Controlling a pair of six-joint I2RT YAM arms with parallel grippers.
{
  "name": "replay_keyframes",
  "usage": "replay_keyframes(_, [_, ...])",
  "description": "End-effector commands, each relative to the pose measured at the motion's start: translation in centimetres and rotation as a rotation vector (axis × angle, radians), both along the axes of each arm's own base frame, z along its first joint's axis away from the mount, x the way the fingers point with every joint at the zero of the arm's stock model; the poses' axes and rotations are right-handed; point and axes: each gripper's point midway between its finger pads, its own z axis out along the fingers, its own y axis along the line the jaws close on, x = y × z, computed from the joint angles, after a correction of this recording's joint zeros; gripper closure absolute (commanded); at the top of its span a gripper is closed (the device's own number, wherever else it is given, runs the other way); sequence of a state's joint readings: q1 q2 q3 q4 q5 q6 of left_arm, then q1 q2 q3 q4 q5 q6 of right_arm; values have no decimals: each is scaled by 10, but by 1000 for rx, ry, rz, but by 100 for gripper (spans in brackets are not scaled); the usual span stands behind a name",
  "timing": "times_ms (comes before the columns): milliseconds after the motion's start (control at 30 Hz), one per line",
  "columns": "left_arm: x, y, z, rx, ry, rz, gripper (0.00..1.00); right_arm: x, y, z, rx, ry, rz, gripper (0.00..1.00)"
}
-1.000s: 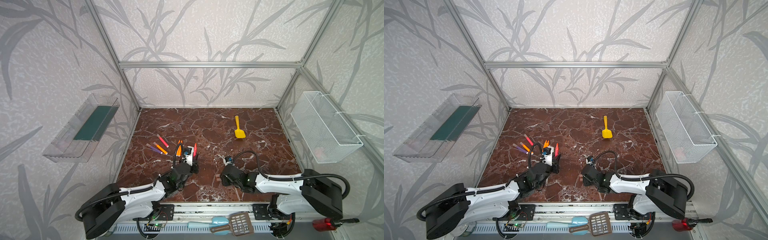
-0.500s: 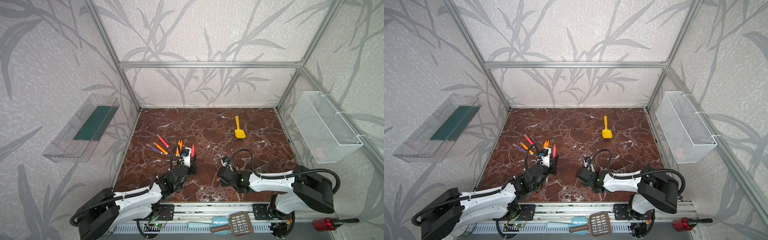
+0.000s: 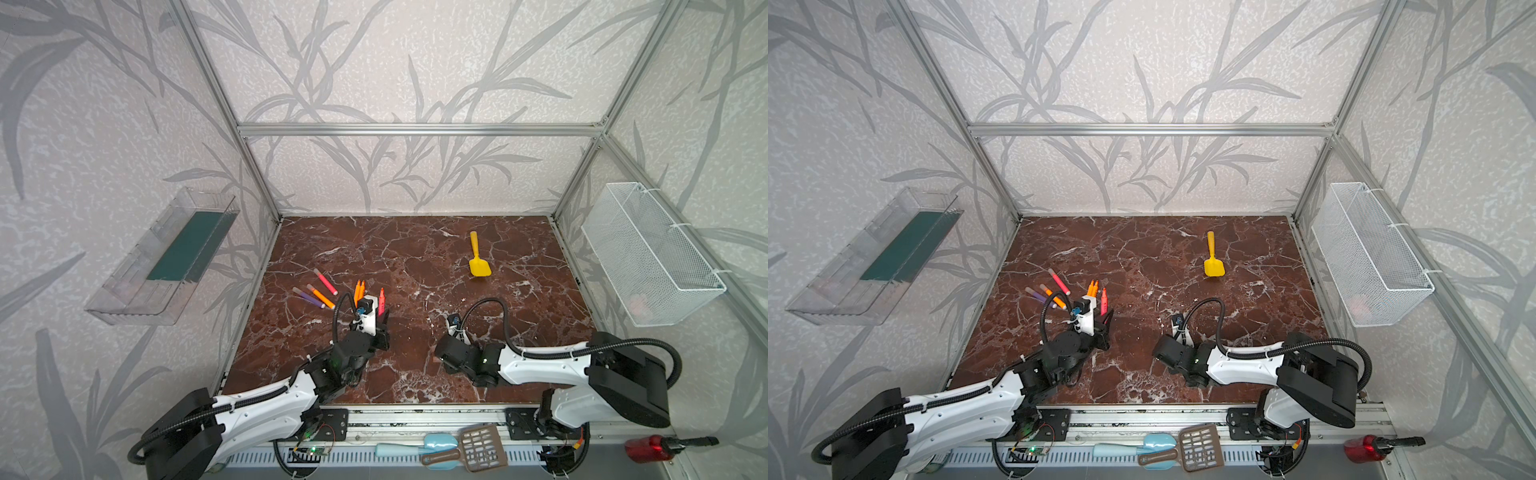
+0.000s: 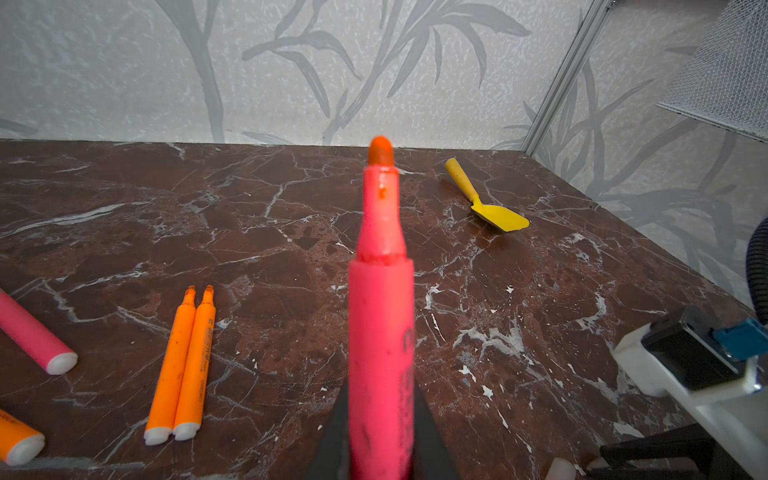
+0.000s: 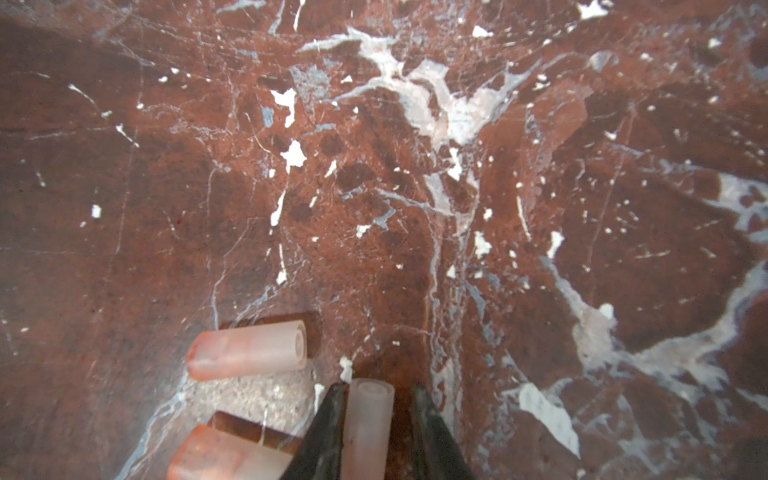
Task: Insert the pens into the pen caps
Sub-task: 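Lower the right gripper onto the loose pink caps and grasp one, then lift the pink cap with the right gripper and move it over the marker tip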
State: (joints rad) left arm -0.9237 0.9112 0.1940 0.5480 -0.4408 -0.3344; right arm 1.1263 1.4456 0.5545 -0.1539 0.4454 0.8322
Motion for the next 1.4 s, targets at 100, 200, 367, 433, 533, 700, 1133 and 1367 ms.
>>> replay_keyframes(100, [0,10,-4,0,7,41,100,-7,-17,-11,-81,24,-23,81])
replay_keyframes(200, [0,12,-5,-25,3,54,100,-6,-18,-12,-61,9,-32,88])
replay_keyframes(367, [0,5,0,-46,6,28,100,-1,-18,2,-37,-27,-40,92])
replay_keyframes(433, [2,3,-5,-40,39,31,100,4,-19,10,-22,-61,-50,93])
replay_keyframes(533, [3,-5,-8,-48,56,4,100,14,-25,23,13,-123,-85,96])
replay_keyframes(700, [0,-17,-7,-70,71,-54,100,29,-34,53,108,-191,-125,99])
replay_keyframes(1133, [-8,-61,-13,-12,108,-272,100,54,-41,146,457,-429,-133,100])
replay_keyframes(1367, [-18,-82,-11,-16,115,-390,100,65,-34,183,614,-504,-119,100])
